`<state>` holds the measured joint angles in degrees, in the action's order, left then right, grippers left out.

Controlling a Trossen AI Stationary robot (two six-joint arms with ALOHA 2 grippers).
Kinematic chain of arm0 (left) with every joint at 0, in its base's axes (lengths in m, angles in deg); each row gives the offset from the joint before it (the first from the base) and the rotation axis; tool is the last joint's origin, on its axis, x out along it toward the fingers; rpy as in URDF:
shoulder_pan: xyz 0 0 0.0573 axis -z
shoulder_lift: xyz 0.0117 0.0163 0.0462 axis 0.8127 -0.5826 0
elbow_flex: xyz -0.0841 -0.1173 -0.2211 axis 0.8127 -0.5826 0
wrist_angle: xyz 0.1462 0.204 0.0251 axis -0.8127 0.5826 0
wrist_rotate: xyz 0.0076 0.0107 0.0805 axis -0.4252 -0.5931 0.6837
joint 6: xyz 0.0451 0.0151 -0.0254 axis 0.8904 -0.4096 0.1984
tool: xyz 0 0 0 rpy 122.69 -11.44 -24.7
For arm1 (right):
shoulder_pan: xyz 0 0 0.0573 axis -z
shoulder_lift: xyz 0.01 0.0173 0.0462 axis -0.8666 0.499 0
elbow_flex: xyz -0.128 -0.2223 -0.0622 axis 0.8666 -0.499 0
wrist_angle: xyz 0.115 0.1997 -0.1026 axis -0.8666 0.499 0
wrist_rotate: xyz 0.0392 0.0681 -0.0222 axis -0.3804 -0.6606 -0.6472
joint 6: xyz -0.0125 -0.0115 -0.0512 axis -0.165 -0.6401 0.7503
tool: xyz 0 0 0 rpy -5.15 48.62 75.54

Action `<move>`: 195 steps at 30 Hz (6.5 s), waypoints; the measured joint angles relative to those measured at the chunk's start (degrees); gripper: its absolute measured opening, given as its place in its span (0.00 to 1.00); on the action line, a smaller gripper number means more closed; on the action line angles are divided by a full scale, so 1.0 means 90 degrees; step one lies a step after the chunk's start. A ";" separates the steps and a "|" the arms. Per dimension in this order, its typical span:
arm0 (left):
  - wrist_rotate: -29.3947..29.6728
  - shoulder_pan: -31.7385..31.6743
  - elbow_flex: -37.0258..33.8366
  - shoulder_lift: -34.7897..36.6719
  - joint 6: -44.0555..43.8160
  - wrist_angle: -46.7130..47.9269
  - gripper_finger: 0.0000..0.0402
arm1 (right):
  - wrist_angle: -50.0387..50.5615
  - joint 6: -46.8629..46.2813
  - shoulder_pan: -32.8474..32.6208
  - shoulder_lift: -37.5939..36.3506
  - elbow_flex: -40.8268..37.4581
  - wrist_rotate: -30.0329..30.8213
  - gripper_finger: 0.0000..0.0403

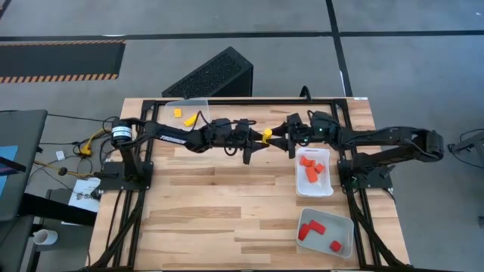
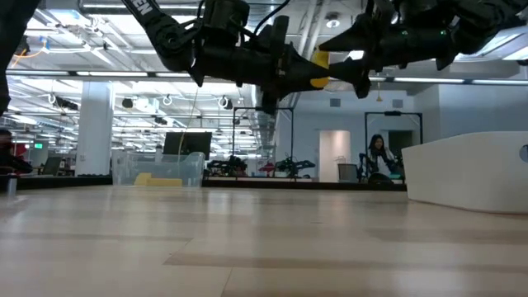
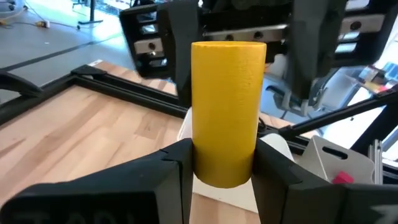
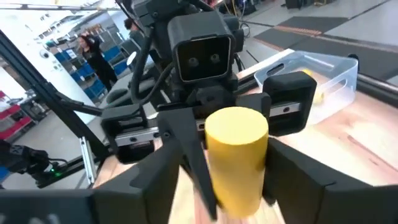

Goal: Sort & place blocks by color
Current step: Put the yellow block into the transparent bin, then return to Home Position

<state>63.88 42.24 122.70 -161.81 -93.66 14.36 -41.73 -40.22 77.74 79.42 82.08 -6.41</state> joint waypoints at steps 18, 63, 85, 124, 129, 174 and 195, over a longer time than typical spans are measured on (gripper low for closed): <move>0.1912 -0.1455 0.0002 0.2692 0.1504 0.5259 0.22 | 0.2224 0.0437 0.0183 -0.1920 0.0002 0.0016 0.69; 0.0383 -0.4081 -0.1157 0.3975 0.1333 0.6761 0.68 | 0.3249 0.1414 -0.0240 -0.3128 0.0002 0.0189 0.69; 0.0387 -0.1908 -0.3484 0.7771 0.0550 0.4172 0.24 | 0.4448 0.1868 -0.0671 -0.5482 -0.0256 0.0918 0.69; 0.0199 -0.0721 -0.6356 1.1668 0.1120 0.3511 0.00 | 0.2953 0.2081 -0.0697 -0.7302 -0.3354 0.1190 0.11; -0.0219 -0.0721 -0.6358 1.1623 0.1164 0.3659 0.00 | 0.3034 0.2132 -0.0728 -0.7302 -0.3356 0.1200 0.02; -0.1591 -0.0721 -0.6380 1.1625 0.0708 0.3927 0.00 | 0.3075 0.2261 -0.0746 -0.7300 -0.3364 0.1183 0.11; -0.1589 -0.0721 -0.6380 1.1625 0.0711 0.3927 0.00 | 0.3073 0.2256 -0.0746 -0.7300 -0.3366 0.1181 0.11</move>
<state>49.58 35.75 65.28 -57.18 -87.27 49.70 -14.07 -19.91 71.03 13.73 51.78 4.22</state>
